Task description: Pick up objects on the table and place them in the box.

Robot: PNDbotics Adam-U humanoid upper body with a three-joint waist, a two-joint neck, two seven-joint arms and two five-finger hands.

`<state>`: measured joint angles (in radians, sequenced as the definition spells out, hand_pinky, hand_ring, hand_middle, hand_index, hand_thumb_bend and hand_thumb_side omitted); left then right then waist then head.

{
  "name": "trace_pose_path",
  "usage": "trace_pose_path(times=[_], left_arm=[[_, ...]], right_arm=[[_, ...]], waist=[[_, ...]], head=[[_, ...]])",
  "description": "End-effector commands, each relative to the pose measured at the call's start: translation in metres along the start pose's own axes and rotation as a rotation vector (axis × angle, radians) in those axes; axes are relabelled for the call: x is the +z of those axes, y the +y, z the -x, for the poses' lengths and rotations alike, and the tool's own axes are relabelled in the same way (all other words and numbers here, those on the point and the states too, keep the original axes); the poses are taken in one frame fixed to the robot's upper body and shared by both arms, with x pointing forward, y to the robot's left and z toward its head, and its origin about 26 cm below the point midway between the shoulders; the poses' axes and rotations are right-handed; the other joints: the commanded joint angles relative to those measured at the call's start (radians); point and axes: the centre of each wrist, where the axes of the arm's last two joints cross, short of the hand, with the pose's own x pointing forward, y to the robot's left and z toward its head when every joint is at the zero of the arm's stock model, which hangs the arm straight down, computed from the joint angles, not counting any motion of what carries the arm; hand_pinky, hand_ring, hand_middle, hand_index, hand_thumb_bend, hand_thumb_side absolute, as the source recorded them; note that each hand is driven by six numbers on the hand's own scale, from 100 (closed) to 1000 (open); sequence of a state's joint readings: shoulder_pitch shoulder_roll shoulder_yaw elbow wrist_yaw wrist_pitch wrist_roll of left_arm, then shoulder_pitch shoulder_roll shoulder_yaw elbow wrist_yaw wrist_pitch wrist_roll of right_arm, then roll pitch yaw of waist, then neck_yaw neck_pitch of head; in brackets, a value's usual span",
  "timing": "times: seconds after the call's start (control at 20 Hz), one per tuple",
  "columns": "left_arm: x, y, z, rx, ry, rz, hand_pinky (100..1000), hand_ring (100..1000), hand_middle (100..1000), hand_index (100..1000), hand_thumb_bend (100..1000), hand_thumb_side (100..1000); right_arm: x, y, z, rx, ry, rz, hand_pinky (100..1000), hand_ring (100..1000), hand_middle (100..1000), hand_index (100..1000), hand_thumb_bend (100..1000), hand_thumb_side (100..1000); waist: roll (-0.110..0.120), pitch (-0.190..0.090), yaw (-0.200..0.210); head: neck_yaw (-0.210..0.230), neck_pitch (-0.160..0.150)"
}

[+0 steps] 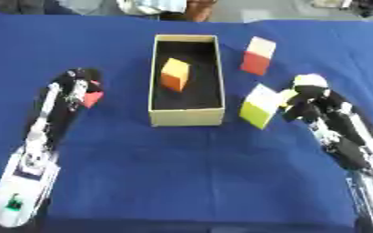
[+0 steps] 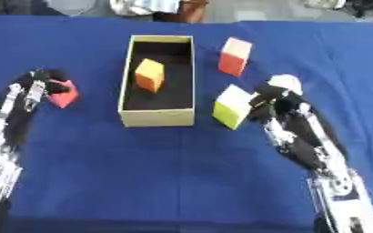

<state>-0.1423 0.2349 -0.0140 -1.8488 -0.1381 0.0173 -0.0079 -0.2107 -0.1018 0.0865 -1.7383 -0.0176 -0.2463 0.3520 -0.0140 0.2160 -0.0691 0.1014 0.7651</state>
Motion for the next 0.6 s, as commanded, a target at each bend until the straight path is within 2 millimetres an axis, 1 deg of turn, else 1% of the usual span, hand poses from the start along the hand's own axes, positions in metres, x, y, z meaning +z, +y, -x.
trace_pose_path(times=[0.05, 0.6], left_arm=[[-0.0036, 0.0016, -0.0071, -0.002, -0.030, -0.003, 763, 630, 629, 727, 100, 816], [-0.0035, 0.0015, -0.0069, -0.002, -0.029, -0.003, 762, 632, 630, 727, 100, 816]], right_arm=[[-0.0027, -0.0041, -0.0047, 0.021, -0.014, -0.006, 573, 571, 614, 795, 100, 465], [-0.0027, -0.0041, -0.0047, 0.021, -0.013, -0.006, 573, 571, 614, 795, 100, 465]], waist=[[0.006, -0.015, -0.002], [0.008, -0.015, -0.003]], head=[[-0.003, 0.005], [-0.003, 0.005]])
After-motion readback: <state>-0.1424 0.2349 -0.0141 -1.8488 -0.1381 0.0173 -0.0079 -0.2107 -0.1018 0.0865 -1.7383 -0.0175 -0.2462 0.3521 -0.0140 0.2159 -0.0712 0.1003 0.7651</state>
